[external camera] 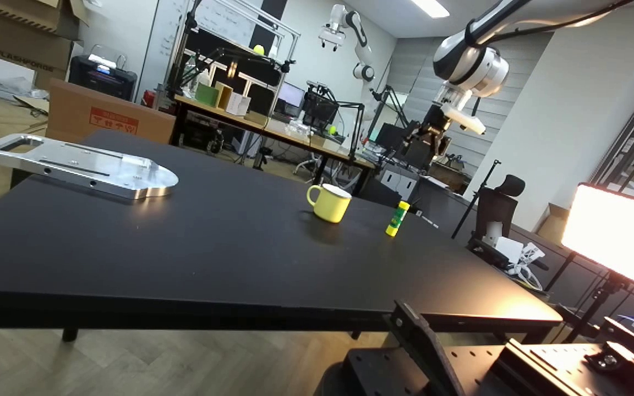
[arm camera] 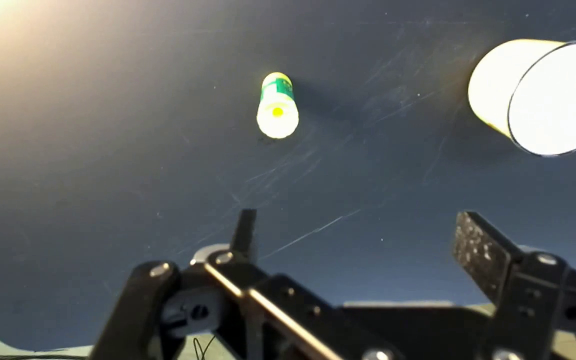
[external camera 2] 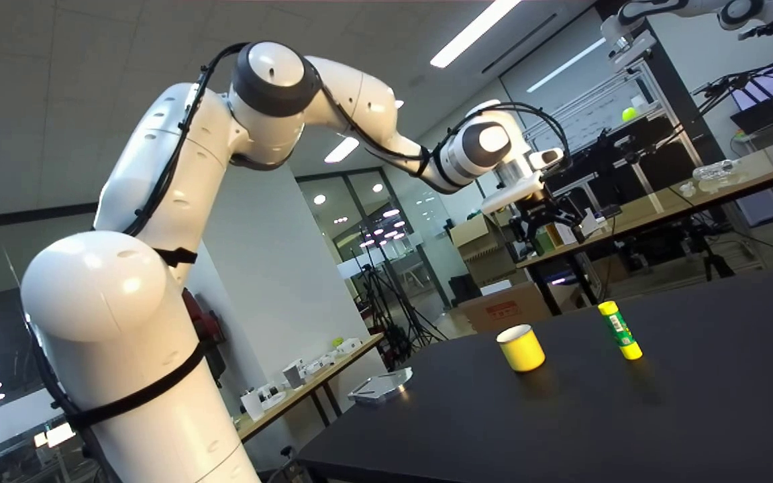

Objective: Pick the object and put it in the cup

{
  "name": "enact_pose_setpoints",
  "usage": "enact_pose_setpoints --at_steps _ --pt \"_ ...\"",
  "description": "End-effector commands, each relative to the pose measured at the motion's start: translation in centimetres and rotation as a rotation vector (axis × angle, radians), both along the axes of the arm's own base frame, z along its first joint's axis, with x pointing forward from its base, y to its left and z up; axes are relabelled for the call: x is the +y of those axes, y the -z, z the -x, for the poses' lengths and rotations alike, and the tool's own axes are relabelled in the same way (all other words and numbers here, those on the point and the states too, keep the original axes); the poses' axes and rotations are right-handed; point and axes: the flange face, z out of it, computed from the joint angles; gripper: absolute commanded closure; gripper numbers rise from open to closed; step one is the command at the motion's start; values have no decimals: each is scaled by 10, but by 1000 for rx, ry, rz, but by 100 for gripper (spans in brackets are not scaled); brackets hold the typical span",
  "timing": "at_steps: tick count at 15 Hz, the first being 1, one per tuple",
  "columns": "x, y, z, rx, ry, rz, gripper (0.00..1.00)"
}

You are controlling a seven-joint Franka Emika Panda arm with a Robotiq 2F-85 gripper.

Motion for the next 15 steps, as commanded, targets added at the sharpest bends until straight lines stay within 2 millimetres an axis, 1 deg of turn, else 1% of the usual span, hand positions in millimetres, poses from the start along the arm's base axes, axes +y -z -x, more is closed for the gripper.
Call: enact_pose_setpoints --at_steps 1,4,8,11,15 --pt "-12 34 -1 0 62 -14 0" --pt "-23 61 5 21 79 -3 0" --pt "-30 89 10 42 91 -3 0" --pt "-30 104 9 42 104 0 0" --pt "-28 118 4 25 121 9 0"
